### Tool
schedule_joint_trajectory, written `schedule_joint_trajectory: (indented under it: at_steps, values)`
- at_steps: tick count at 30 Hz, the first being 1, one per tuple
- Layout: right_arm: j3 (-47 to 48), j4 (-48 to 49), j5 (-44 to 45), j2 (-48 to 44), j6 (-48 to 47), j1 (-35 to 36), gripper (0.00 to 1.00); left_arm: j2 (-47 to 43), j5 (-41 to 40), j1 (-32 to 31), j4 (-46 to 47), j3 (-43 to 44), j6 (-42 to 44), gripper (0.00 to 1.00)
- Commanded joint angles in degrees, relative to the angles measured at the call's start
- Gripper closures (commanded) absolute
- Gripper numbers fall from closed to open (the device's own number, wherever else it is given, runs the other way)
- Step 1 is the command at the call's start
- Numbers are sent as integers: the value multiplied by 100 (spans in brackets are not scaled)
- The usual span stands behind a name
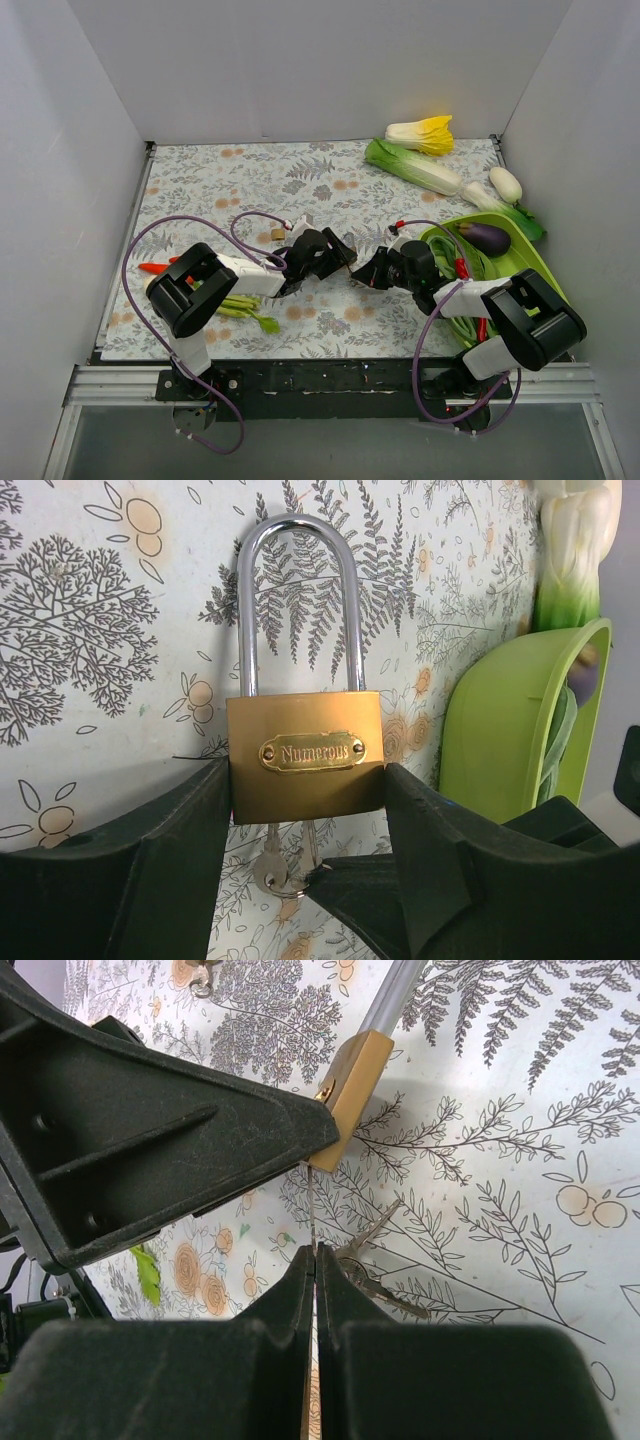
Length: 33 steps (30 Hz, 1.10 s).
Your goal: Unlock with the key
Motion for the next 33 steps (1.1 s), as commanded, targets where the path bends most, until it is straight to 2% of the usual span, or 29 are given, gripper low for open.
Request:
schedule_joint_trajectory:
  at_steps: [1,22,33]
  values:
    - [254,237,451,-27,23,-72,99,-351,81,-31,348,-25,-112,100]
    - [342,316,1110,-247,-574,121,99,-35,336,-31,287,107,-507,100]
    - [280,781,1172,-45,-618,253,99,-9,485,-31,419,72,-622,100]
